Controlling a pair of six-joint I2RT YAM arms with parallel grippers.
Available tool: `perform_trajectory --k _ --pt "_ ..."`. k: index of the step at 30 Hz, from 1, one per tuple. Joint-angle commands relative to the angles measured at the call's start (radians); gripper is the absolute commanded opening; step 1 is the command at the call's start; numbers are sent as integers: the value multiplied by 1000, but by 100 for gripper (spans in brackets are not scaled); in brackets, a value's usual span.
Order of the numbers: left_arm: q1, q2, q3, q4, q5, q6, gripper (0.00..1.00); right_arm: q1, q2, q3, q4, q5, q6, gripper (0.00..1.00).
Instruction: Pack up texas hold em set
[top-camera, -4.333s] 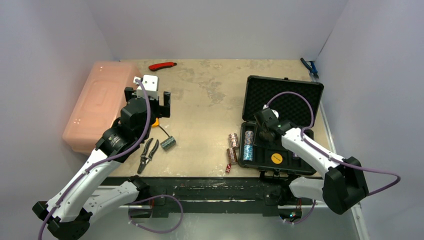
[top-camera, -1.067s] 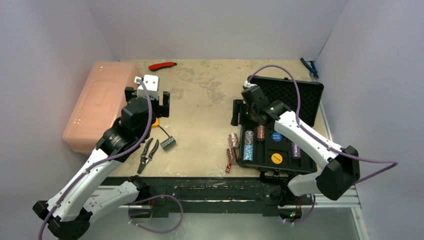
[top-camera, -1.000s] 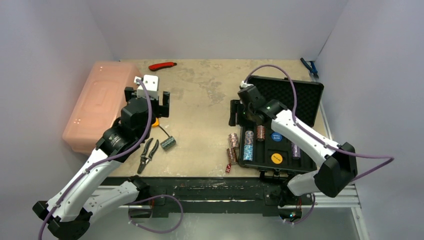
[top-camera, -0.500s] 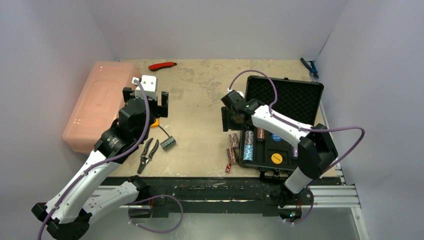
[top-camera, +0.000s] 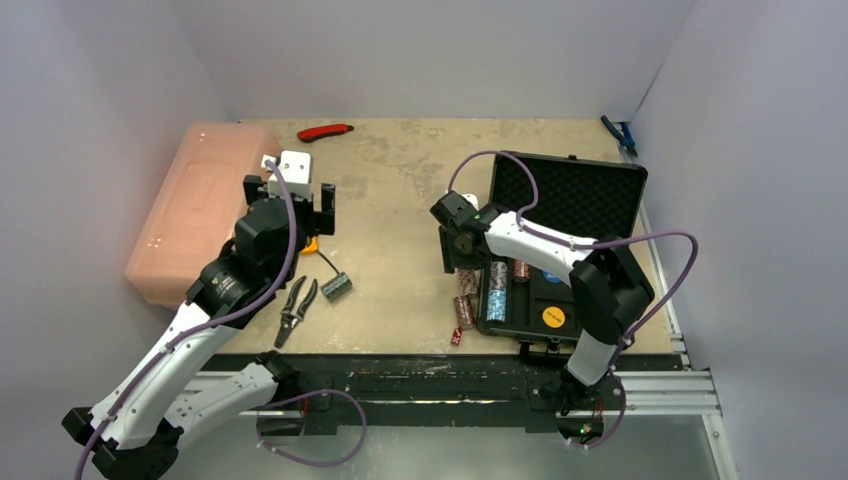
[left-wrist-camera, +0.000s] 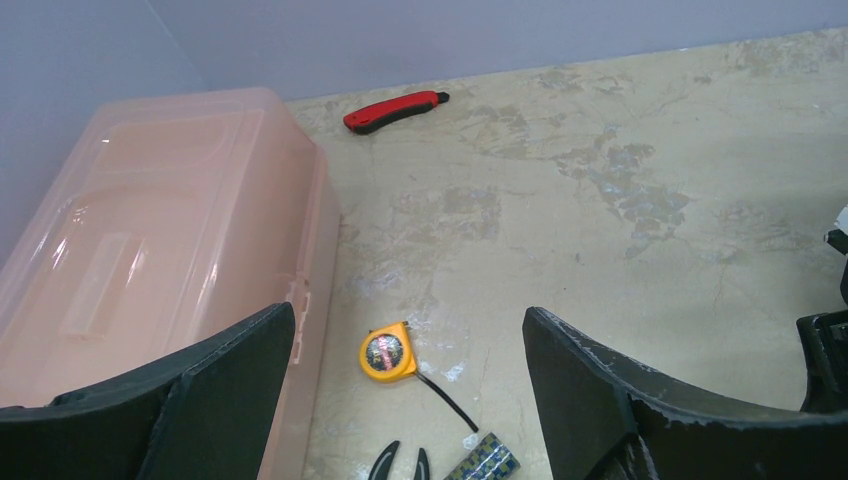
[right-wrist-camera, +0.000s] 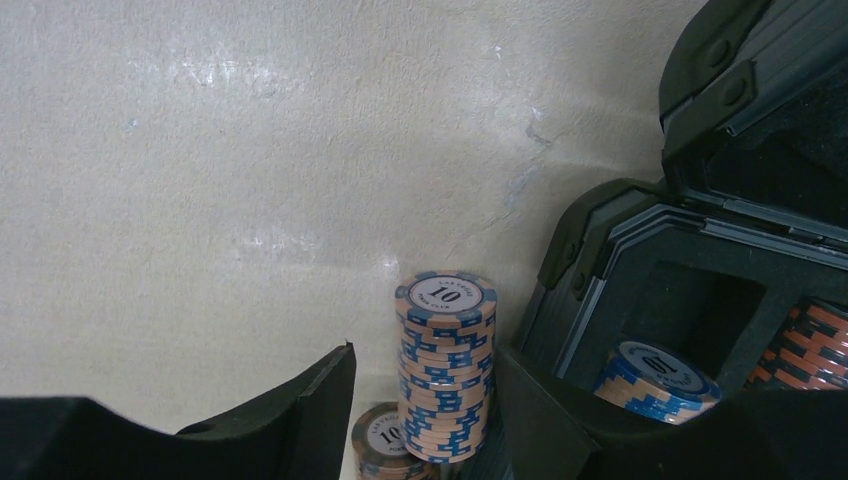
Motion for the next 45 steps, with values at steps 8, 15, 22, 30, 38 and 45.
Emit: perform_trajectory --k 8,15,22,30,38,45 --pt "2 -11 4 38 -9 16 84 21 46 22 -9 63 19 54" --pt "3 -14 5 38 -9 16 84 27 80 35 -17 71 28 51" --pt "2 -15 4 38 -13 17 84 33 98 34 -19 73 31 50" --pt "4 -18 4 38 -14 17 84 37 116 19 -10 67 32 46" --pt "2 -18 2 38 -15 18 84 37 91 60 -22 71 32 10" --pt "3 -12 2 40 -13 17 84 38 17 137 -39 98 12 0"
